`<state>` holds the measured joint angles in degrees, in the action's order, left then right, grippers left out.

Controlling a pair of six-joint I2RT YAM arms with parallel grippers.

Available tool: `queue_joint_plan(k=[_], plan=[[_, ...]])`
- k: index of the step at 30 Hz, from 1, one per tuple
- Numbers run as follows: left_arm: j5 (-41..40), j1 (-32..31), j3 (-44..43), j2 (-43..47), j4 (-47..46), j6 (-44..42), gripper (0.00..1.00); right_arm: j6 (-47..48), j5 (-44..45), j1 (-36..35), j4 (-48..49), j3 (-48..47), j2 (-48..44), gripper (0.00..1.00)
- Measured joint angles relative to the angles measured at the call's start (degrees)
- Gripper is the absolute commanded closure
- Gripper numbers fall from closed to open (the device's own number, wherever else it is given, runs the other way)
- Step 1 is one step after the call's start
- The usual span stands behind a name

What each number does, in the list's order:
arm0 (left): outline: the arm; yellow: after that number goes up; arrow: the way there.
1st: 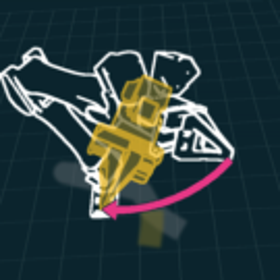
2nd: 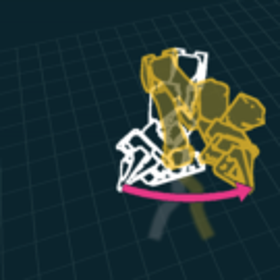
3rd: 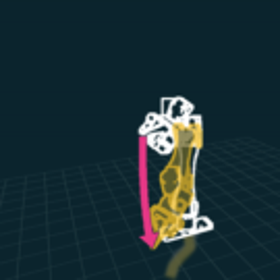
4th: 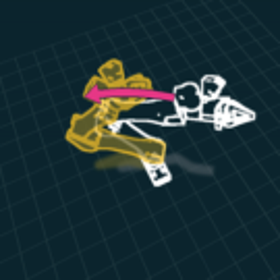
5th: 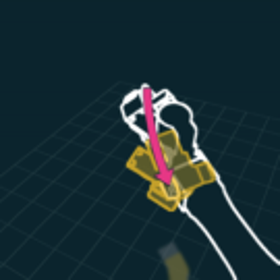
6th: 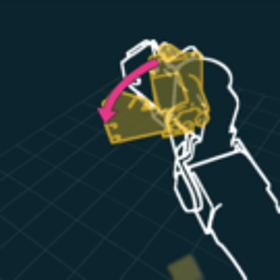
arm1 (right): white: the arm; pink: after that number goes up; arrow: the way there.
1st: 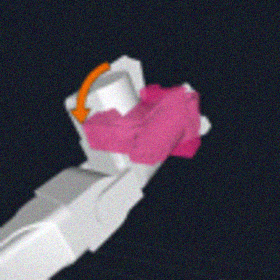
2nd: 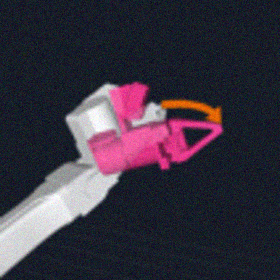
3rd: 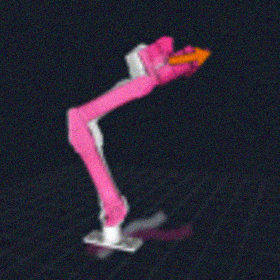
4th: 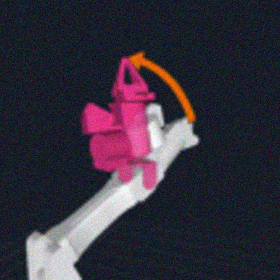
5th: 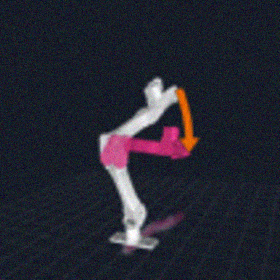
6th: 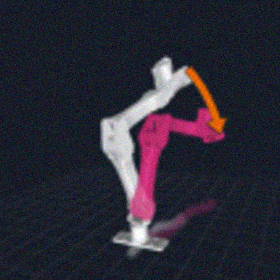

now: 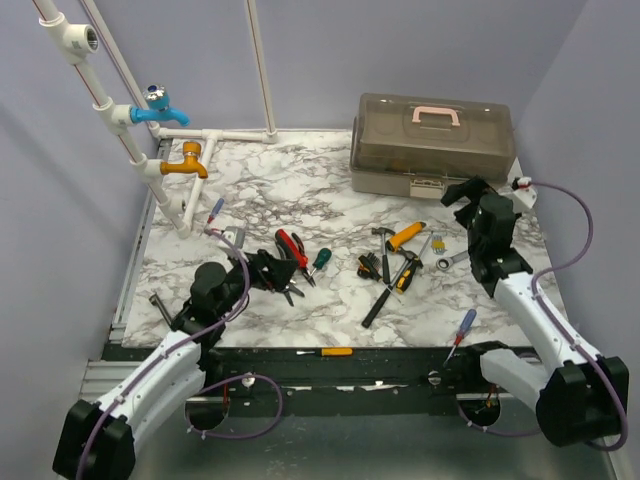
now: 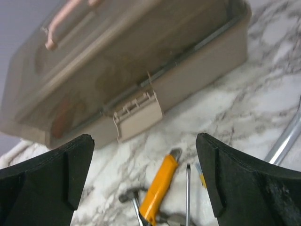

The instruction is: Pack the tool kit

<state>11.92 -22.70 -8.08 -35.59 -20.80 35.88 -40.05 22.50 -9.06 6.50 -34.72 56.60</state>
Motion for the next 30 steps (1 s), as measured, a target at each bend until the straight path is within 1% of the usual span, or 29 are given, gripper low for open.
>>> queue_joint_plan(k=[2, 4, 7, 10, 12, 15, 22, 26, 28, 30], plan=[[-0.11, -2.67, -4.37, -4.39, -0.76, -0.48, 0.02, 2.25, 2.71, 0.00, -1.51, -5.75, 3.41, 0.00], [-0.42, -3.67, -9.27, -8.96, -1.88, -0.72, 0.02, 4.17, 5.09, 0.20, -3.91, -12.79, 7.63, 0.00], [-0.94, -4.94, -16.26, -16.09, -4.92, -1.20, 0.02, 6.93, 5.40, 1.73, -6.32, -23.34, 13.73, 0.00], [-0.96, -6.03, -18.82, -20.87, -10.23, -2.12, 0.02, 9.42, 5.35, 3.63, -9.03, -33.70, 19.74, 0.00], [-0.87, -6.32, -20.59, -23.89, -11.61, -2.56, 0.01, 10.91, 5.14, 4.87, -10.93, -40.76, 24.33, 0.00], [-0.48, -6.36, -25.86, -30.03, -11.74, -3.08, 0.01, 12.87, 3.65, 7.67, -13.64, -50.05, 31.06, 0.00], [0.28, -6.36, -38.86, -41.07, -11.50, -3.98, 0.02, 16.20, 0.96, 13.79, -17.57, -65.13, 44.19, 0.00], [0.42, -6.14, -46.86, -47.80, -10.45, -4.20, 0.02, 17.73, 0.13, 14.91, -18.67, -71.91, 50.25, 0.00], [0.79, -5.75, -51.47, -52.15, -9.94, -4.09, 0.01, 18.29, -0.31, 15.43, -18.97, -74.73, 52.81, 0.00], [1.14, -5.44, -55.89, -56.54, -9.66, -3.69, 0.02, 18.60, -0.70, 15.52, -18.69, -74.62, 53.42, 0.00]])
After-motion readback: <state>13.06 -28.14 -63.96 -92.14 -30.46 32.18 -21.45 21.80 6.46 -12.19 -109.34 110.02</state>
